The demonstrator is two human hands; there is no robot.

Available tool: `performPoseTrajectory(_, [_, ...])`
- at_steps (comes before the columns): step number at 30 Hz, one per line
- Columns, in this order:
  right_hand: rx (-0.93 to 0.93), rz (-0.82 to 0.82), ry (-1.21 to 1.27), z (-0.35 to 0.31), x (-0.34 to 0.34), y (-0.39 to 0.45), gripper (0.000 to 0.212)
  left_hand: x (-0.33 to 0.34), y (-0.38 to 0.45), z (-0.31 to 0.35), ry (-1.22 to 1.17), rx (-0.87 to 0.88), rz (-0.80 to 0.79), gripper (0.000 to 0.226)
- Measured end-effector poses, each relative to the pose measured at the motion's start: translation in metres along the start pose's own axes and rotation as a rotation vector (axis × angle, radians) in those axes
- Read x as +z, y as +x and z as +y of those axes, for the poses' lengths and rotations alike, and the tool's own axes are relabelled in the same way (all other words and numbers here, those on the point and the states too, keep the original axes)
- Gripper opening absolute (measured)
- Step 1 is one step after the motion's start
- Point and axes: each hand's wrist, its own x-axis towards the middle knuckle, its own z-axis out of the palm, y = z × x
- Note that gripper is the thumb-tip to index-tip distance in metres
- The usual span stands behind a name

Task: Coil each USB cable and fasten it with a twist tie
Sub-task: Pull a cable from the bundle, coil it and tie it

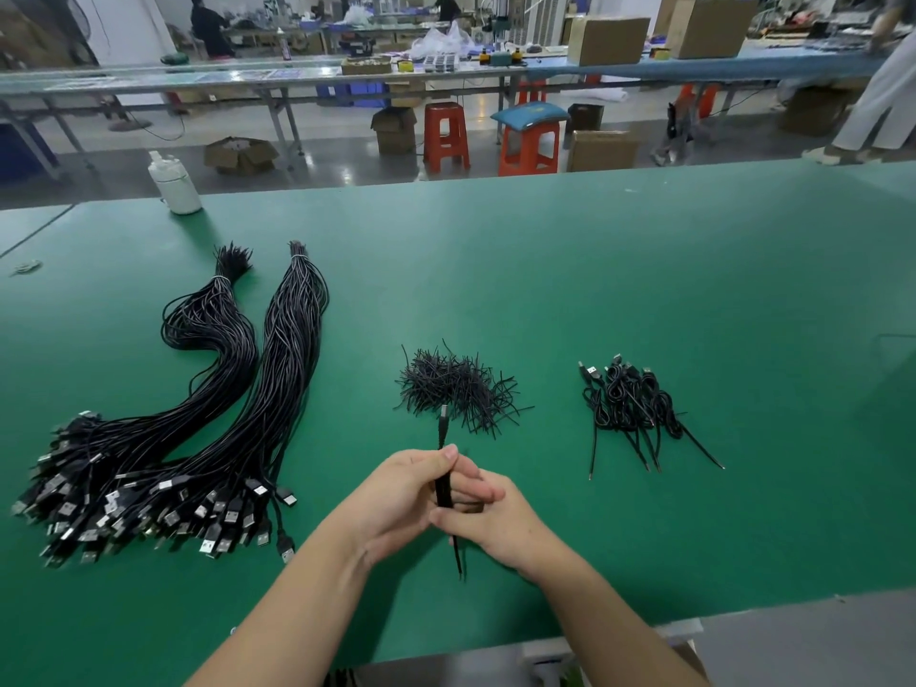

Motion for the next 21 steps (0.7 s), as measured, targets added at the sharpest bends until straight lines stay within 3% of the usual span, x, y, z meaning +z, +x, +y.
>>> performPoseTrajectory(3, [0.021, 0.005, -0.016, 0.003, -0.006, -0.001, 0.024, 0.001, 0.004, -0.003, 0.012, -0.035, 0.025, 0.035])
performPoseTrajectory(6, [0.049, 0.044, -0.134, 0.004, -0.014, -0.002, 0.023, -0.002, 0.009, -0.007, 0.144, -0.048, 0.154, 0.037])
performPoseTrajectory(8, [0.02, 0.076, -0.393, 0.003, -0.02, -0.003, 0.017, -0.005, 0.013, -0.013, 0.443, -0.005, 0.296, 0.037])
performPoseTrajectory(10, [-0.028, 0.096, -0.766, 0.002, -0.021, -0.004, 0.018, -0.007, 0.016, -0.016, 0.939, 0.022, 0.459, 0.04])
performPoseTrajectory(12, [-0.058, 0.087, -0.948, 0.002, -0.016, -0.004, 0.016, -0.005, 0.016, -0.018, 1.279, 0.08, 0.568, 0.045])
performPoseTrajectory(14, [-0.08, 0.081, -0.98, 0.004, -0.01, -0.005, 0.015, -0.007, 0.016, -0.02, 1.303, 0.161, 0.557, 0.044])
performPoseTrajectory(18, [-0.099, 0.076, -0.97, 0.0, -0.01, -0.008, 0.011, -0.015, 0.016, -0.02, 1.085, 0.287, 0.369, 0.028])
performPoseTrajectory(21, [-0.142, 0.054, -0.989, -0.004, -0.009, -0.009, 0.015, -0.017, 0.018, -0.021, 0.948, 0.361, 0.382, 0.022])
